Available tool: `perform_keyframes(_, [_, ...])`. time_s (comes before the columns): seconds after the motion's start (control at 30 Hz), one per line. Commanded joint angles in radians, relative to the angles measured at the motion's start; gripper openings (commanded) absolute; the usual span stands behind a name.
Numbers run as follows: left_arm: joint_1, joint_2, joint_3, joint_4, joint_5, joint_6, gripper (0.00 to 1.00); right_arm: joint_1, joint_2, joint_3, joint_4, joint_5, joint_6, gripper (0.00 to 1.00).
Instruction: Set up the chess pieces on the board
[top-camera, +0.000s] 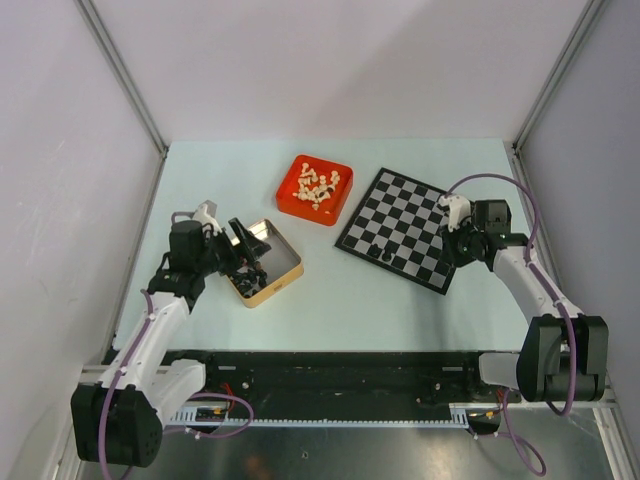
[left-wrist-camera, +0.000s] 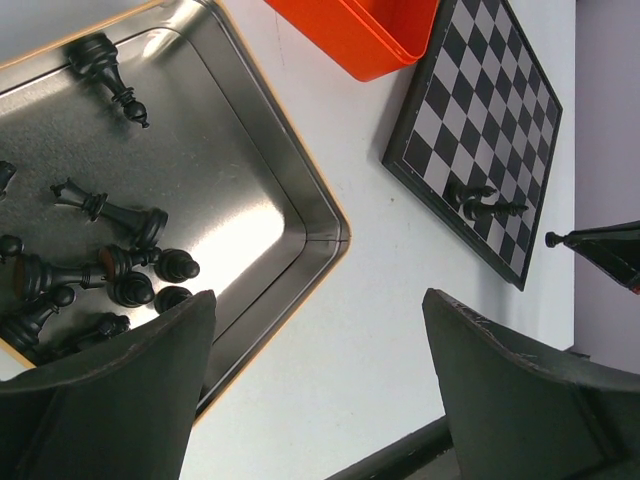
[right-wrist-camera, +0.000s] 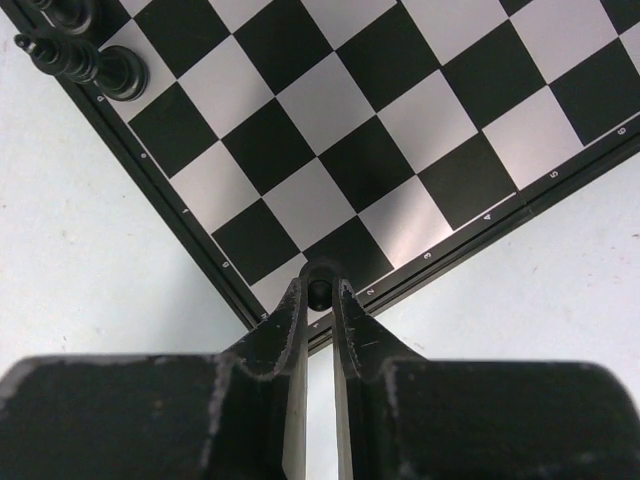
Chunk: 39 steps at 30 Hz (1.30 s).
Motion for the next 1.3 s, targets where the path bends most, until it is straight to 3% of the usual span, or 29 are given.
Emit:
perform_keyframes(0.0, [-0.006,-0.02,-0.01,0.041,-0.005,-0.016,0.89,-0.004,-0.011,-0.01,0.051,0.031,0.002,0.12])
perform_keyframes(1.27, [-0.006,-0.02,-0.028,0.049,-0.001,-0.019,0.89,-0.004,0.069,-0.073,0.14,0.069,-0.005,0.14])
